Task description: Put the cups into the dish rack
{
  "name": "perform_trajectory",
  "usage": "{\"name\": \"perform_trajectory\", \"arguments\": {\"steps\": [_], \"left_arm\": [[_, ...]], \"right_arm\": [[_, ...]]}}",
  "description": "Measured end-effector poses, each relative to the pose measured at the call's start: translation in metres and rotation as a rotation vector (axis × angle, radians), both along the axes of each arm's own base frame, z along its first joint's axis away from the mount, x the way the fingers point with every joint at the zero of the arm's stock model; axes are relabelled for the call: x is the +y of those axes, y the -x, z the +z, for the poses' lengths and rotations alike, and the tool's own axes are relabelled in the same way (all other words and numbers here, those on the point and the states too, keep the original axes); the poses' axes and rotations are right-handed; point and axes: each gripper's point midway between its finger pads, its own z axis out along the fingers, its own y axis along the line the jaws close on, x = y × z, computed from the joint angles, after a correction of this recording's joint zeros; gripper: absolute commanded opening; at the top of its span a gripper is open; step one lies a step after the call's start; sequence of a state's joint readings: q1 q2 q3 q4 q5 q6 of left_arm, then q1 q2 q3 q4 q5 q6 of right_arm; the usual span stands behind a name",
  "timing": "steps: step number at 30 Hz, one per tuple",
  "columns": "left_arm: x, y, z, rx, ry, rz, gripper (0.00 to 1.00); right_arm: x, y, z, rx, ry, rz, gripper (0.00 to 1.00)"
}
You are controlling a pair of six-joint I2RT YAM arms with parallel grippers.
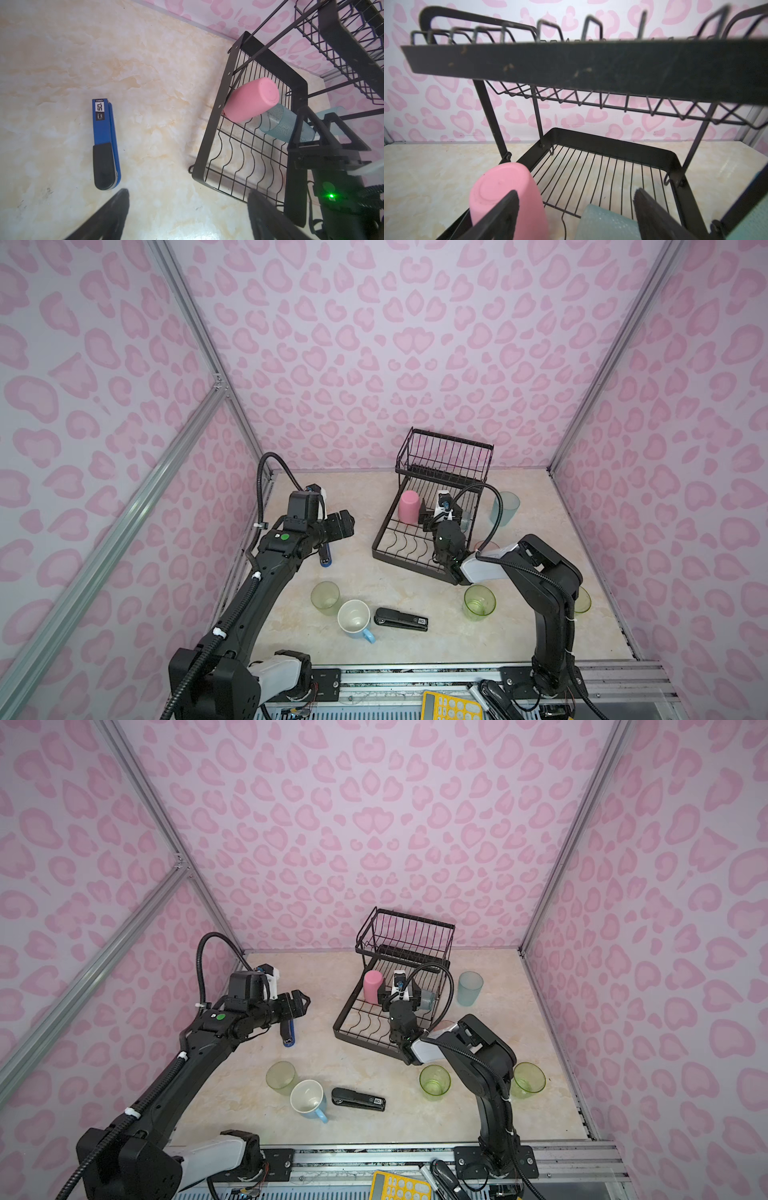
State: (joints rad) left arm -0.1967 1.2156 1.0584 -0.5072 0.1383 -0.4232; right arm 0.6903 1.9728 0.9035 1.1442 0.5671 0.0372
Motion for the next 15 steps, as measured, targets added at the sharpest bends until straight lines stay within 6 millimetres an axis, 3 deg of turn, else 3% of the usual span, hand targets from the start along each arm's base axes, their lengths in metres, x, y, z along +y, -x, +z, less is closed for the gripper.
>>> {"name": "perform_trajectory", "arguments": {"steps": [15], "left_arm": [[0.0,0.0,-0.004,0.012,0.001,0.002,0.91]], "right_arm": [[-0.015,0.038,0.027,0.158,-0.037,0.076,0.84]]}}
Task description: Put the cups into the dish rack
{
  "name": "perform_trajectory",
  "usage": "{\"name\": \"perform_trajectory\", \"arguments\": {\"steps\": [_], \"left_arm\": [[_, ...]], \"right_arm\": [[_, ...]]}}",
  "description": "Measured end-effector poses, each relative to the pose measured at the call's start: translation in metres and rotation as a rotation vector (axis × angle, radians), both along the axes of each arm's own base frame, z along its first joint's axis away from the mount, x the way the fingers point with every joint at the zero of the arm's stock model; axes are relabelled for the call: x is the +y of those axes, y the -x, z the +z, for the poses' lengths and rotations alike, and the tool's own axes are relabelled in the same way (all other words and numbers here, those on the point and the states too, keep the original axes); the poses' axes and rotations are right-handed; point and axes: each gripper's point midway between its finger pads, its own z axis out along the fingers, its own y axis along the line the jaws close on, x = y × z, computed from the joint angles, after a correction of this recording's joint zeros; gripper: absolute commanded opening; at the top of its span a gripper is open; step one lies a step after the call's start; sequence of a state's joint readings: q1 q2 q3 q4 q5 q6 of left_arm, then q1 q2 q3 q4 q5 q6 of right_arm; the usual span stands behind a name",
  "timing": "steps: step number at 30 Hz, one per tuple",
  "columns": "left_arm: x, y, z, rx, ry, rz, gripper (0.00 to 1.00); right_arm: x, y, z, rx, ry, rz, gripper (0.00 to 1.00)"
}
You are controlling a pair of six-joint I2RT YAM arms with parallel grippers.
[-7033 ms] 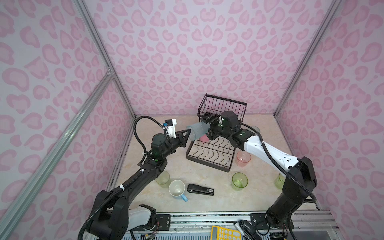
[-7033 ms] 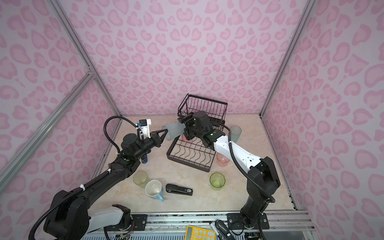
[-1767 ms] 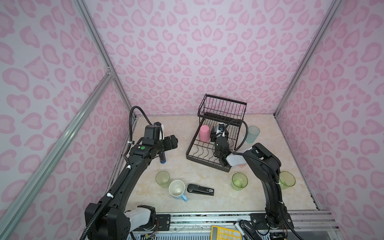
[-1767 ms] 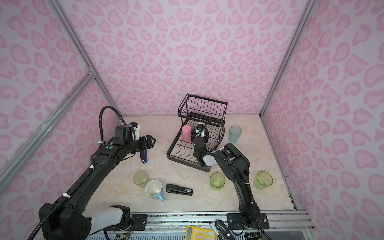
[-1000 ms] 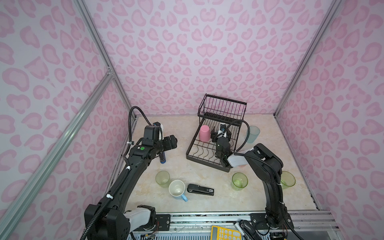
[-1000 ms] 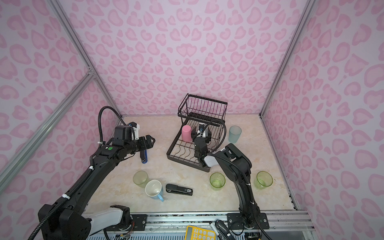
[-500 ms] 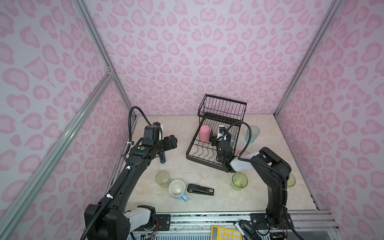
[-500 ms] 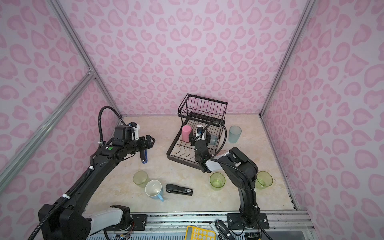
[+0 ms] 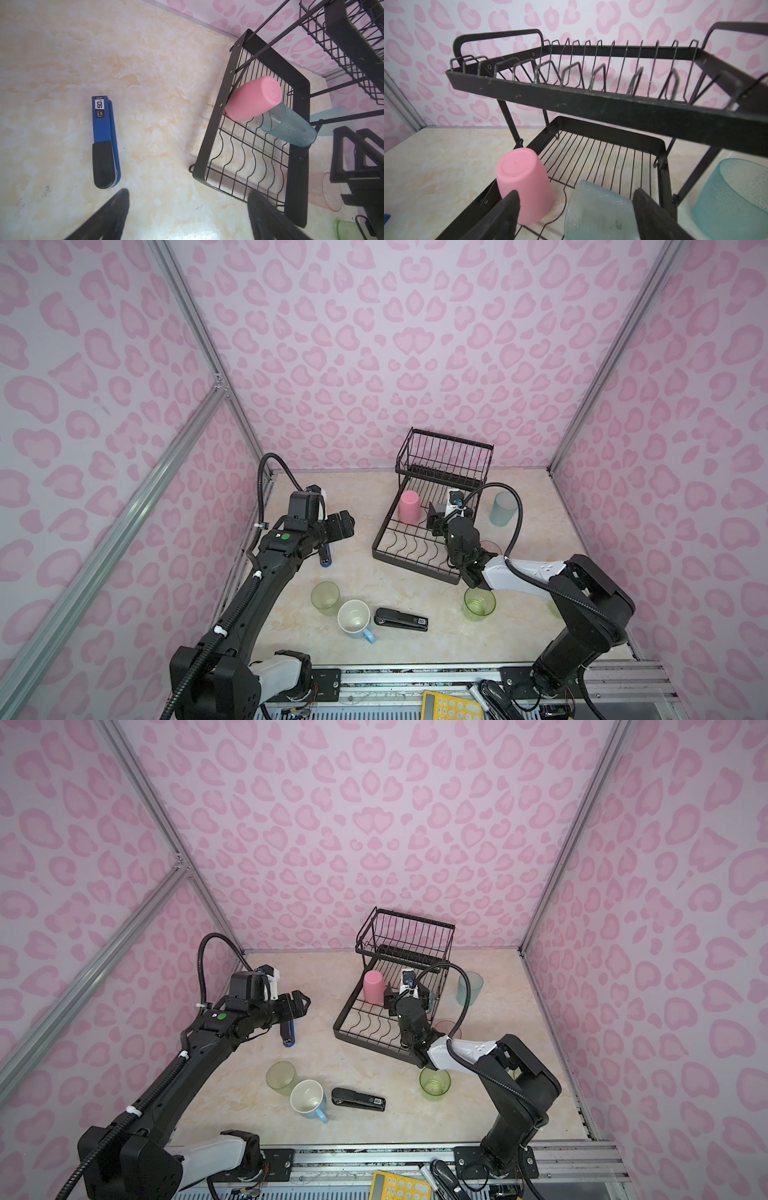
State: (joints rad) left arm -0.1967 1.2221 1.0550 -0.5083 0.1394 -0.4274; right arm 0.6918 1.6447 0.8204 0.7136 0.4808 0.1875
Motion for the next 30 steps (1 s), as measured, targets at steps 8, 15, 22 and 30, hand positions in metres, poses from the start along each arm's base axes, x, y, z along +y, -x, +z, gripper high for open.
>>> {"name": "perform_trajectory", "arguments": {"steps": [8,15,22,30], "left_arm": [[0.0,0.0,0.0,0.0,0.002,-0.002,0.91],[-0.002,0.001,0.001,0.0,0.007,-0.008,0.91],[-0.002,0.001,0.0,0.001,0.007,-0.008,0.91],[-0.002,0.001,0.0,0.001,0.007,-0.008,0.91]], "right_arm": [[-0.007,0.019,-0.036,0.226,-0.007,0.013,0.84],[-0.017,0.012,-0.046,0.331,-0.034,-0.049,0.85],[-0.019,-0.001,-0.051,0.38,-0.04,-0.106,0.83],[-0.028,-0.014,-0.058,0.395,-0.036,-0.186,0.83]]}}
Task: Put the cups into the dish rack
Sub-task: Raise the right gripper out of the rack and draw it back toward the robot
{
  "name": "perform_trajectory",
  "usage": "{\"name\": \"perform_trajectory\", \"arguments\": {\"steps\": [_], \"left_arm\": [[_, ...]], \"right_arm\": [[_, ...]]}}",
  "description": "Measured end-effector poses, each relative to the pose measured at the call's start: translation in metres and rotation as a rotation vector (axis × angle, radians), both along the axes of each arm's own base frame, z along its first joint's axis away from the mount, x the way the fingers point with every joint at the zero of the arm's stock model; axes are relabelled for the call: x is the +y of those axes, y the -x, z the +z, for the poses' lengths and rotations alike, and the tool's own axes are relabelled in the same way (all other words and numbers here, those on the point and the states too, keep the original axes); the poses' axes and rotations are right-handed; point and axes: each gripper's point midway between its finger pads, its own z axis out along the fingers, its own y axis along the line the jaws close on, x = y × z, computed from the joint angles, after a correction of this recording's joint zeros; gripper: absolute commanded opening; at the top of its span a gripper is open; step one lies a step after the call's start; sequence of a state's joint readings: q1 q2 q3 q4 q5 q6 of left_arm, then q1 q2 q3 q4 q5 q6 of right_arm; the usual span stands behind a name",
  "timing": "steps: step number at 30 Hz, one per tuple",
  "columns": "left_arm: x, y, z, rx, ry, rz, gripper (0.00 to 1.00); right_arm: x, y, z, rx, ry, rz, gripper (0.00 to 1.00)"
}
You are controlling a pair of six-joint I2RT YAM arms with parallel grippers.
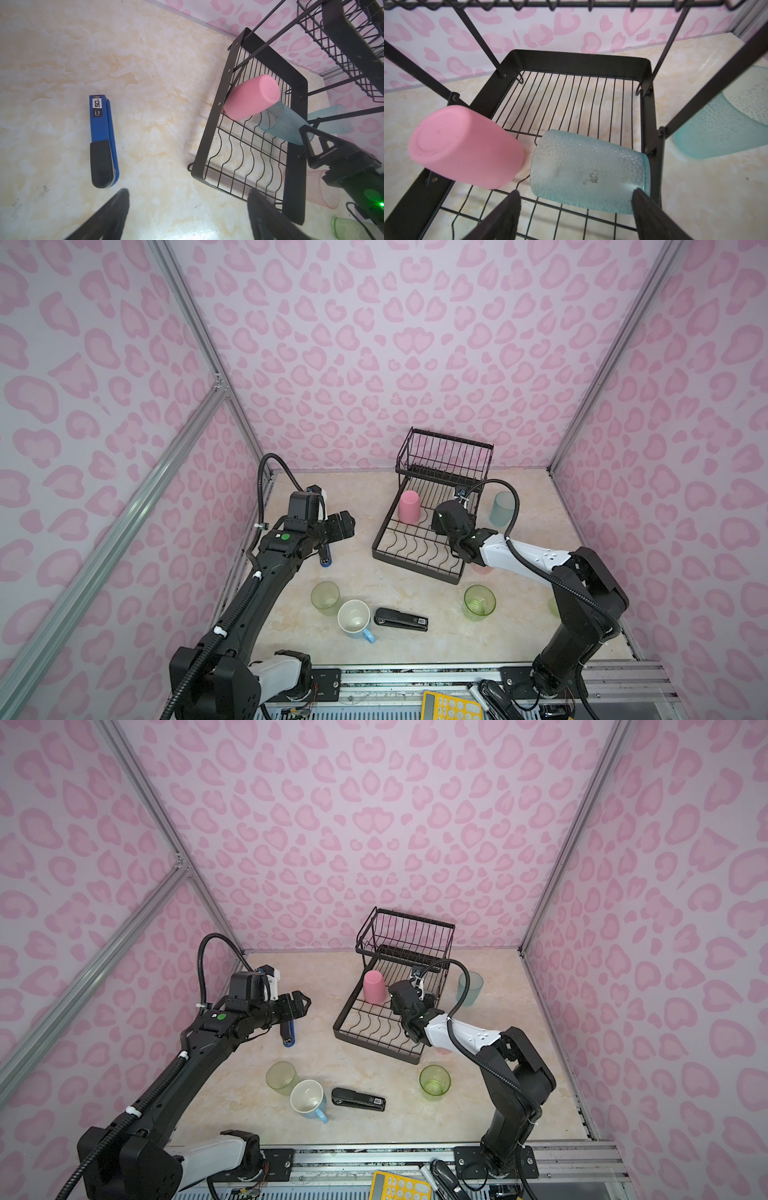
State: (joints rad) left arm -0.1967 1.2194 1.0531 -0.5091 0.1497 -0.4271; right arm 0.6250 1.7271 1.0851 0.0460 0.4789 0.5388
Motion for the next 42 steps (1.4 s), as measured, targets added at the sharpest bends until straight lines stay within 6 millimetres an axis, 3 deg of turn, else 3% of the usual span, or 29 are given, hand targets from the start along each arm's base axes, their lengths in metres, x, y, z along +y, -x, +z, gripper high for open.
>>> {"name": "perform_trajectory", "arguments": {"steps": [17,28,42], "left_arm": [[-0.001,0.001,-0.001,0.002,0.002,-0.004,0.91],[-0.001,0.001,-0.001,0.004,0.004,-0.006,0.91],[-0.001,0.001,-0.001,0.003,0.004,-0.006,0.91]], "right_arm": [[-0.02,-0.009,-0.001,-0.005,0.027,-0.119,0.82],[0.006,-0.017,-0.02,0.034,0.058,-0.048,0.81],[0.043,-0.024,-0.024,0.042,0.031,0.113,0.8]]}}
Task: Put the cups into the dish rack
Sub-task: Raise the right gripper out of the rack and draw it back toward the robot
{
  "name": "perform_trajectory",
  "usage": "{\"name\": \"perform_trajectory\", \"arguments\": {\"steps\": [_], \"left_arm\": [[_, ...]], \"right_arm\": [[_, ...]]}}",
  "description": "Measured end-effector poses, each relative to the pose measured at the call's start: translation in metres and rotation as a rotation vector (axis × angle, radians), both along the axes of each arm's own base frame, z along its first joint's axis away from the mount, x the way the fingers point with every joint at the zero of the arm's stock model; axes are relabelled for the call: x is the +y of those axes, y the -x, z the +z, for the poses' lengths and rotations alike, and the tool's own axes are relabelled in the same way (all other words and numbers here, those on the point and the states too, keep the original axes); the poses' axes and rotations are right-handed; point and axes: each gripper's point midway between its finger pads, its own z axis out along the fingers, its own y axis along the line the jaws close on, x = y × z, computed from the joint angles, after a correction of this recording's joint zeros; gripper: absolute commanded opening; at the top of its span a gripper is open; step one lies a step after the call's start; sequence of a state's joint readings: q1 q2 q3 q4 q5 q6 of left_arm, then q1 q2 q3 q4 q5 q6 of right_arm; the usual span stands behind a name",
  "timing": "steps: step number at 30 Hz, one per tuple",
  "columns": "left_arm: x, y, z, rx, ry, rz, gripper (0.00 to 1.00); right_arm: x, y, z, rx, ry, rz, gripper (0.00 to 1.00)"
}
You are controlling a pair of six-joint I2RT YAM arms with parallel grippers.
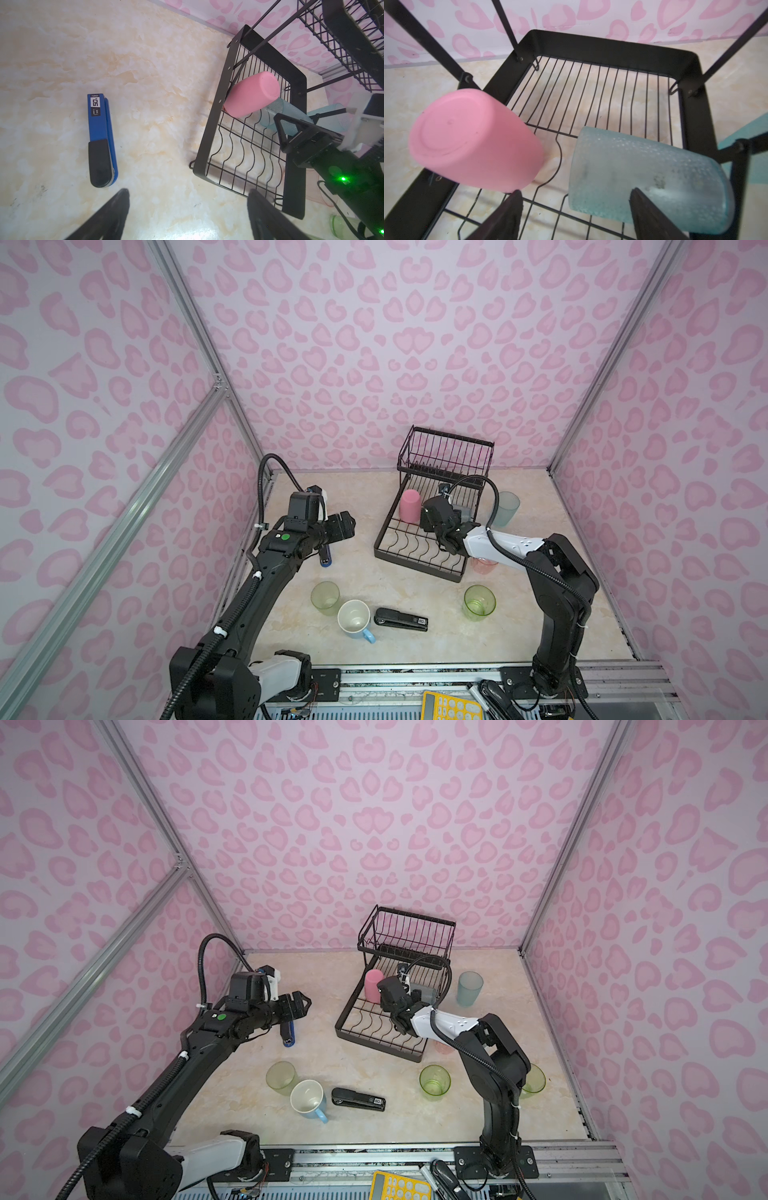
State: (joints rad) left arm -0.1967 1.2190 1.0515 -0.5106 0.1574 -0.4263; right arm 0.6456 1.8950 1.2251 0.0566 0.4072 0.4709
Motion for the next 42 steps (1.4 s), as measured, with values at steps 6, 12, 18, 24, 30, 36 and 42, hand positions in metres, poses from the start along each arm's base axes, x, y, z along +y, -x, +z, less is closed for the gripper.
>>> {"name": "perform_trajectory", "arguments": {"steps": [6,12,18,24,30,36,42], "left_arm": [[0.0,0.0,0.0,0.0,0.0,0.0,0.91],[0.0,0.0,0.0,0.0,0.0,0.0,0.91],[0.0,0.0,0.0,0.0,0.001,-0.001,0.9],[-0.004,0.002,-0.003,0.009,0.016,-0.018,0.88],[-0.015,0.003,-0.007,0.021,0.048,-0.07,0.85],[-0.027,-0.005,-0.017,0.044,0.097,-0.133,0.8],[-0.043,-0.005,-0.03,0.065,0.166,-0.202,0.78]], "right_arm": [[0.021,0.002,0.001,0.0,-0.034,0.1,0.79],[0.038,0.019,0.006,-0.004,-0.049,0.195,0.79],[0.033,0.041,0.017,-0.019,-0.041,0.23,0.79],[0.009,0.066,0.03,-0.036,-0.026,0.221,0.78],[-0.02,0.08,0.048,-0.048,-0.026,0.171,0.78],[-0.063,0.1,0.048,-0.016,-0.049,0.086,0.77],[-0.099,0.123,0.055,-0.024,-0.092,0.029,0.77]]}}
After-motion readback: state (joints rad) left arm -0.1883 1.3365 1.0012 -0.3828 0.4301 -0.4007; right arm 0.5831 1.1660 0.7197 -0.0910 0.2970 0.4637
